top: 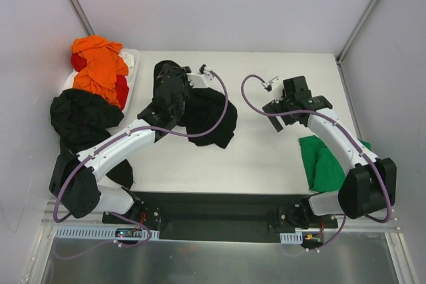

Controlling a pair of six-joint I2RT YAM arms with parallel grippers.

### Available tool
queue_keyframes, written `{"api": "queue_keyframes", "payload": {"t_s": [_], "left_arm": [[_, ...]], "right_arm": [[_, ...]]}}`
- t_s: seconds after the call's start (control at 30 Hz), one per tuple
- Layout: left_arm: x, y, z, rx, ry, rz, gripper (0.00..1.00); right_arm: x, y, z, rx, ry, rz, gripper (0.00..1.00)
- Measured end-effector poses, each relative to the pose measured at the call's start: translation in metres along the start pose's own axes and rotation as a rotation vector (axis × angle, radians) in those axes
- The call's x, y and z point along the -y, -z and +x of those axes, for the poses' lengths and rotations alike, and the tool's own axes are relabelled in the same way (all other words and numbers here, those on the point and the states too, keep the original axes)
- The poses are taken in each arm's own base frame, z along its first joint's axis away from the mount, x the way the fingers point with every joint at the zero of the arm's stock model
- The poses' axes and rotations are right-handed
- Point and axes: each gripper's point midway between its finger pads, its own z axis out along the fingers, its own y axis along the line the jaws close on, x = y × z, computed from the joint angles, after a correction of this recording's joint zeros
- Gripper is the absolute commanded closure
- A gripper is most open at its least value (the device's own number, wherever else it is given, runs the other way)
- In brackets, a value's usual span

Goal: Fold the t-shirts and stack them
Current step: Flatten out the tshirt

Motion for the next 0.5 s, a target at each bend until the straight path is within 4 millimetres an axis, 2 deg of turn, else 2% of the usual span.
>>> {"api": "queue_keyframes", "payload": {"t_s": [0.07,0.13,0.33,0.5], "left_arm": [[0.000,-0.001,0.009,-0.021,-0.002,-0.003,1.00],[0.001,-0.002,0.017,-0.040,-0.004,-0.004,0.95],[0.011,-0.002,0.037,-0.091,-0.018,0.011,0.55],[0.024,-0.001,0.053,-0.130,-0.035,0.036,0.30]], "right_arm": [[-0.002,-0.003,0.001,-0.010,0.005,-0.007,0.04],[-0.005,-0.006,0.002,-0.021,0.011,-0.015,0.04],[-0.012,-0.013,0.003,-0.042,0.031,-0.033,0.04],[-0.014,-0.014,0.002,-0.041,0.038,-0.037,0.04]]}}
